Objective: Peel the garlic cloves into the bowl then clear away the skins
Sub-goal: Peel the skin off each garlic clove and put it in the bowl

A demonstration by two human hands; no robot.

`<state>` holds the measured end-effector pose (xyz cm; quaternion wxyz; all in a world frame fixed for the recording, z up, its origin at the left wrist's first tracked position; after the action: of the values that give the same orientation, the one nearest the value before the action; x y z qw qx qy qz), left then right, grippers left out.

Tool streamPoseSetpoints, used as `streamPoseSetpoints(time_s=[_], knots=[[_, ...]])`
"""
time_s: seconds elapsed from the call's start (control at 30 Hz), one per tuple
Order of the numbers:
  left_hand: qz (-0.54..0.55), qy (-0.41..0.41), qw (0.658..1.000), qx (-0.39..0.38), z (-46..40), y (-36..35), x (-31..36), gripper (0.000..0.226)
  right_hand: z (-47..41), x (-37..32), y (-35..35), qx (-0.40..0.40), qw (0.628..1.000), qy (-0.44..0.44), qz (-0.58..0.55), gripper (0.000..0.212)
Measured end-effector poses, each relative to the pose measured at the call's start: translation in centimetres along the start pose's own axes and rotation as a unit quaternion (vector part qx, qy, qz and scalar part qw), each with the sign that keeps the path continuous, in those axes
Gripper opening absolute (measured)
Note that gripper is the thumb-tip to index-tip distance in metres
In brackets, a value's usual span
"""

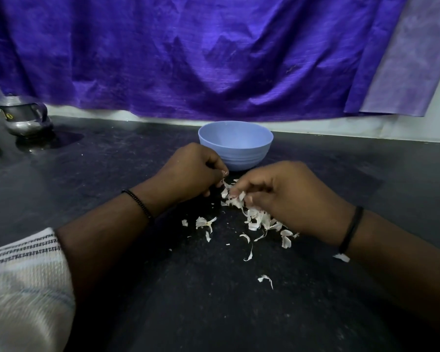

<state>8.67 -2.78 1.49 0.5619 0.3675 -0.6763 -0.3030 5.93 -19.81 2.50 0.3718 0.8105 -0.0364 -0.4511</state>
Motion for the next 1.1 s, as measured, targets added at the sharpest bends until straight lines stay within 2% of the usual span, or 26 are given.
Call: streamPoseSetpoints(time_s=[0.07, 0.13, 0.23, 0.33, 0.4, 0.47, 0.6, 0.7, 0.77, 0.83, 0.93, 1.03, 1.1], knots=[[0.001, -0.009, 1.0, -0.006, 0.2, 0.0, 0.2, 0.01, -0.1, -0.1, 1.2, 0.031, 0.999, -0.008, -0.025, 0.02], [0.005, -0.019, 1.0, -0.019, 0.4, 0.1, 0.5, 0.008, -0.1, -0.4, 2.2, 0.039, 0.999, -0.017, -0.004, 0.018], [-0.002, -0.031, 0.998, -0.055, 0.9, 0.1, 1.2, 0.015, 0.0, -0.3, 2.7, -0.016, 0.995, -0.062, 0.082, 0.032], [0.005, -0.047, 0.995, -0.084, 1.0, -0.2, 1.6, 0.022, 0.2, -0.1, 2.8, -0.081, 0.981, -0.116, 0.131, 0.015], [0.007, -0.063, 0.992, -0.109, 1.1, -0.6, 1.8, 0.026, 0.5, 0.1, 2.5, -0.132, 0.962, -0.154, 0.18, 0.038], [-0.033, -0.084, 0.987, -0.129, 1.2, -1.1, 1.8, 0.029, 0.7, 0.3, 1.8, -0.156, 0.953, -0.162, 0.201, 0.045], [-0.066, -0.108, 0.984, -0.127, 1.2, -1.3, 2.0, 0.019, 0.2, 1.3, 1.2, -0.069, 0.981, -0.133, 0.122, 0.012], [-0.049, -0.104, 0.986, -0.119, 1.0, -1.2, 1.9, 0.014, 0.0, 1.7, 2.0, 0.001, 0.989, -0.147, 0.034, 0.016], [-0.021, -0.097, 0.988, -0.122, 0.9, -1.2, 1.7, 0.013, -0.1, 1.4, 2.5, 0.031, 0.992, -0.125, 0.011, 0.02], [-0.001, -0.1, 0.987, -0.124, 0.9, -1.2, 1.7, 0.014, -0.3, 1.0, 2.5, 0.034, 0.995, -0.096, -0.015, 0.017], [-0.019, -0.118, 0.987, -0.111, 0.8, -1.1, 1.8, 0.015, -0.1, 0.6, 2.0, -0.012, 0.997, -0.073, -0.023, 0.021], [-0.05, -0.125, 0.986, -0.097, 0.6, -1.0, 1.5, 0.01, -0.1, 0.5, 2.5, -0.019, 0.998, -0.063, 0.012, 0.024], [-0.062, -0.132, 0.985, -0.091, 0.5, -1.0, 1.4, 0.009, -0.1, 0.2, 3.4, -0.013, 0.997, -0.061, 0.054, 0.016]])
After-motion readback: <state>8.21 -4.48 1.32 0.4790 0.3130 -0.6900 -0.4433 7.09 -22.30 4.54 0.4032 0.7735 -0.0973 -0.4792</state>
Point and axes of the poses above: each hand's wrist, its own z-axis away from the middle knuckle, its own y-axis out of the back of the hand, x = y × z, the point moved 5 cm from there along -z, towards the middle knuckle, and after that the axes turned 11 degrees about -z, right-handed, at the moved point
